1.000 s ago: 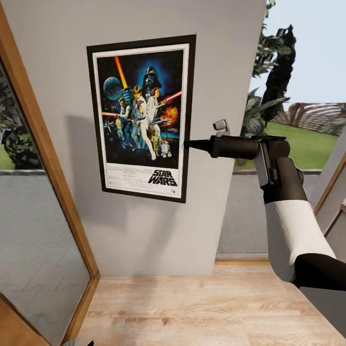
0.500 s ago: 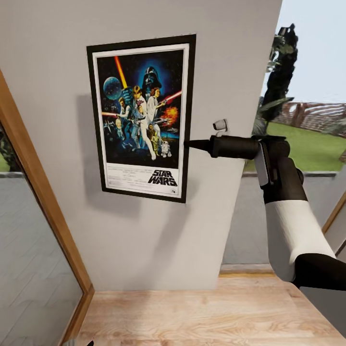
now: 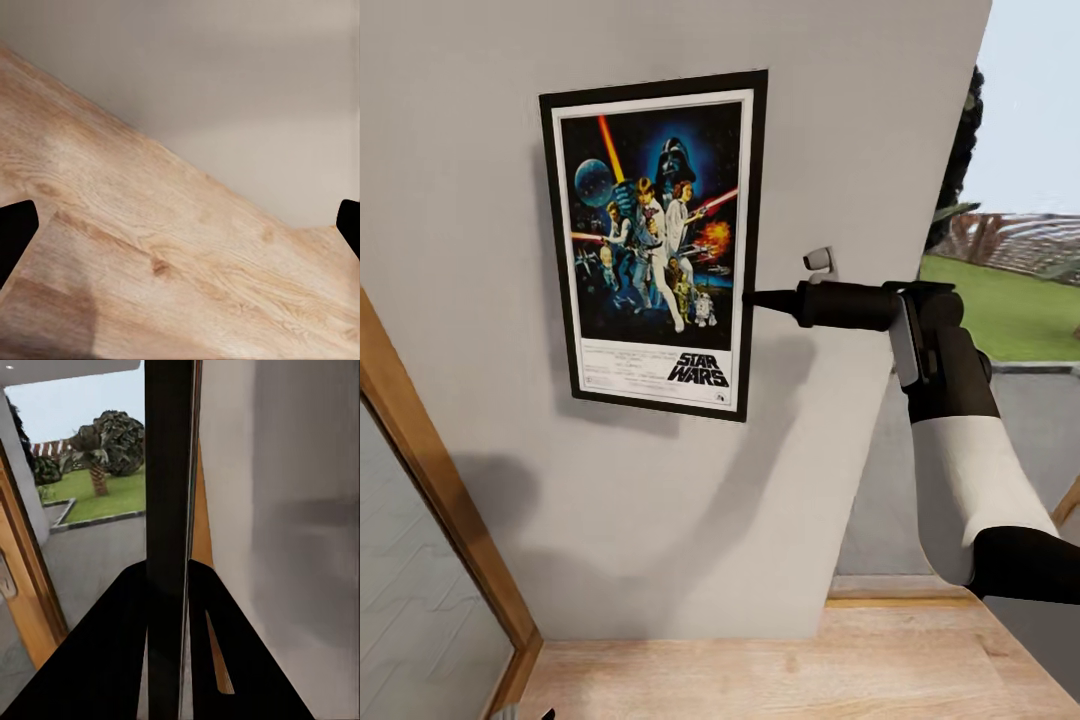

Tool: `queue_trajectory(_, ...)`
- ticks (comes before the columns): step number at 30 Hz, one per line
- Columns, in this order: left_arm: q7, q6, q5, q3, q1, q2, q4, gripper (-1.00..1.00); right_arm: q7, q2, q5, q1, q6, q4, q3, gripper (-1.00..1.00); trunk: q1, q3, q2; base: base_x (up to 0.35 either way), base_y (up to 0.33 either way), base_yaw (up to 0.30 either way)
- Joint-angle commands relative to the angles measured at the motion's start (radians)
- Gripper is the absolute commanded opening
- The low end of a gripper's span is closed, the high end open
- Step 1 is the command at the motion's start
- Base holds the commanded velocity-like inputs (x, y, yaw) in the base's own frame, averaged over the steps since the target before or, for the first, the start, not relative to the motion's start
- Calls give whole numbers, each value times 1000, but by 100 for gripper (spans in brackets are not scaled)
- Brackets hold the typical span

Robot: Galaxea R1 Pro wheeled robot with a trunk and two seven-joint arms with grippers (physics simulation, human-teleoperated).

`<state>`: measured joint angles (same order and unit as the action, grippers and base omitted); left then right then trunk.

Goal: Pick up the poster from the kitchen countertop and hang it on one of the wall nails in the kitchen.

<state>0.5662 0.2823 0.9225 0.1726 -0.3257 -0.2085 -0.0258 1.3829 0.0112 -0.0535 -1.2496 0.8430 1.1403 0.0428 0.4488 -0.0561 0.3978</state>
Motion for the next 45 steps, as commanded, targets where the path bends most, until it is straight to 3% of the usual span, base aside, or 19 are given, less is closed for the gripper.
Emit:
queue_trajectory(1, 3, 5, 7, 8, -1, 0, 1, 100, 4, 0, -5, -2, 13, -1, 0, -100, 1, -2, 2, 108, 0, 0)
queue_trajectory(27, 3, 5, 7, 8, -1, 0, 1, 100, -2, -5, -6, -24, 12, -1, 0, -100, 1, -2, 2, 10, 0, 0)
queue_trajectory(45, 3, 5, 7, 8, -1, 0, 1, 100, -2, -28, -5, -37, 13, -1, 0, -100, 1, -2, 2, 0, 0, 0)
